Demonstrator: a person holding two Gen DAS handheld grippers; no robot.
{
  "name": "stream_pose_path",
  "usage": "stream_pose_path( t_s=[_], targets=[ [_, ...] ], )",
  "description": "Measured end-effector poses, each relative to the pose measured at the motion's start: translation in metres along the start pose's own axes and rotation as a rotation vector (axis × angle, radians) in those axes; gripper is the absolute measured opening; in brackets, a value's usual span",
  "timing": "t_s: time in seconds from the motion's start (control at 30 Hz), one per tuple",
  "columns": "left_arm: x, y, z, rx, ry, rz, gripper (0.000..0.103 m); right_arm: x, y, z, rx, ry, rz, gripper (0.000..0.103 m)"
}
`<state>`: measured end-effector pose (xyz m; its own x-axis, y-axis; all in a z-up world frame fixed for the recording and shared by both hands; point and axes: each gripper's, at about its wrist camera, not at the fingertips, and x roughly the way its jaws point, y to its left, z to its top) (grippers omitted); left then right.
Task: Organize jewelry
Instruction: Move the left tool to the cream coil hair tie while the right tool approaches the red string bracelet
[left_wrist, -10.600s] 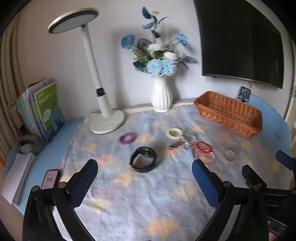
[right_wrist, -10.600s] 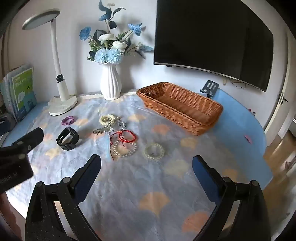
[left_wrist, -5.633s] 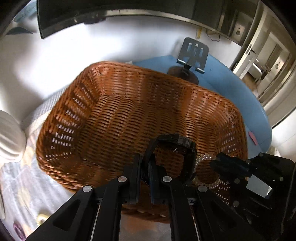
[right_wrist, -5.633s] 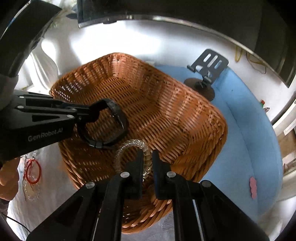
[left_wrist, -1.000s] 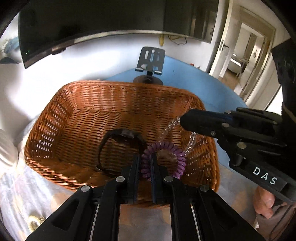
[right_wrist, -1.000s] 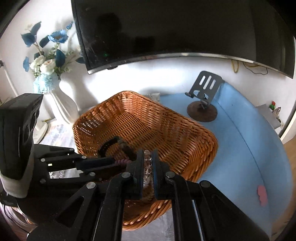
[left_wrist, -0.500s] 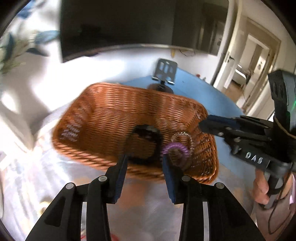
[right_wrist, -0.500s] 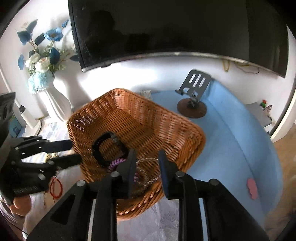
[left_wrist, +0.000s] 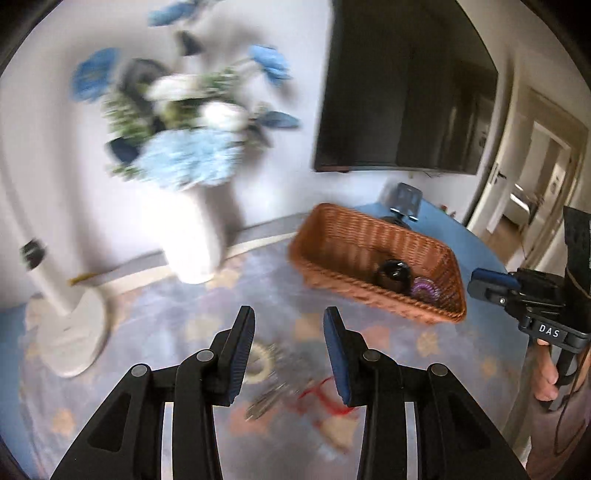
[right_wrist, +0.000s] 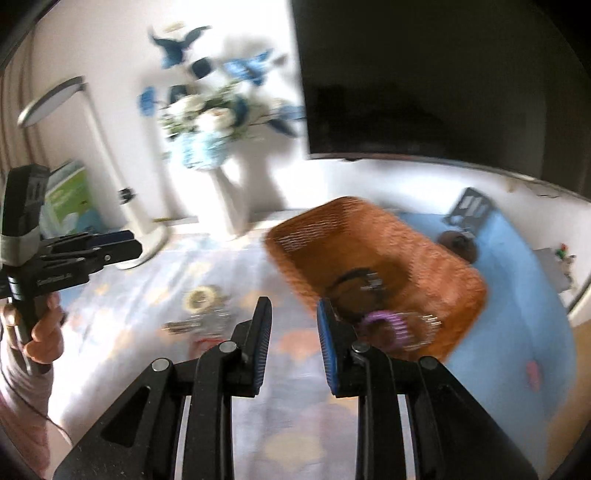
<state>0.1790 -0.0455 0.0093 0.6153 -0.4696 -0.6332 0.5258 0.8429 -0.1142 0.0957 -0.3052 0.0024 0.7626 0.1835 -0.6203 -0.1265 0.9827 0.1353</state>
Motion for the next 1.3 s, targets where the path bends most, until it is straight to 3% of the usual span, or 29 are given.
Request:
stream_pose_path(
  t_s=[0.2, 0.37, 0.57, 0.9, 1.1, 1.23, 1.3],
  targets=[
    [-0.006, 0.032, -0.035, -0.011, 0.038, 0.053, 0.040, 0.025, 0.032, -0.010, -0.002, 0.075, 0.070, 0.028],
    [0.012, 0.051, -0.047, -0.054, 0.093, 0.028, 0.040, 0.052, 0.046, -0.027, 0.001, 0.156, 0.112, 0.028],
    [0.059, 0.066, -0.047, -0.112, 0.179, -0.019, 0.040, 0.077, 0.056, -0.043, -0.019, 0.221, 0.112, 0.028],
    [0.137, 0.077, -0.048, -0.166, 0.290, -0.025, 0.040, 0.125, 0.051, -0.057, 0.001, 0.298, 0.134, 0.028],
    [0.142, 0.071, -0.050, -0.130, 0.283, -0.001, 0.037, 0.136, 0.046, -0.061, 0.020, 0.304, 0.152, 0.028],
    [0.145, 0.052, -0.050, -0.026, 0.276, 0.100, 0.037, 0.139, 0.052, -0.062, -0.006, 0.305, 0.151, 0.028],
    [0.144, 0.045, -0.051, 0.010, 0.267, 0.123, 0.032, 0.141, 0.059, -0.060, -0.036, 0.305, 0.129, 0.028]
  ],
)
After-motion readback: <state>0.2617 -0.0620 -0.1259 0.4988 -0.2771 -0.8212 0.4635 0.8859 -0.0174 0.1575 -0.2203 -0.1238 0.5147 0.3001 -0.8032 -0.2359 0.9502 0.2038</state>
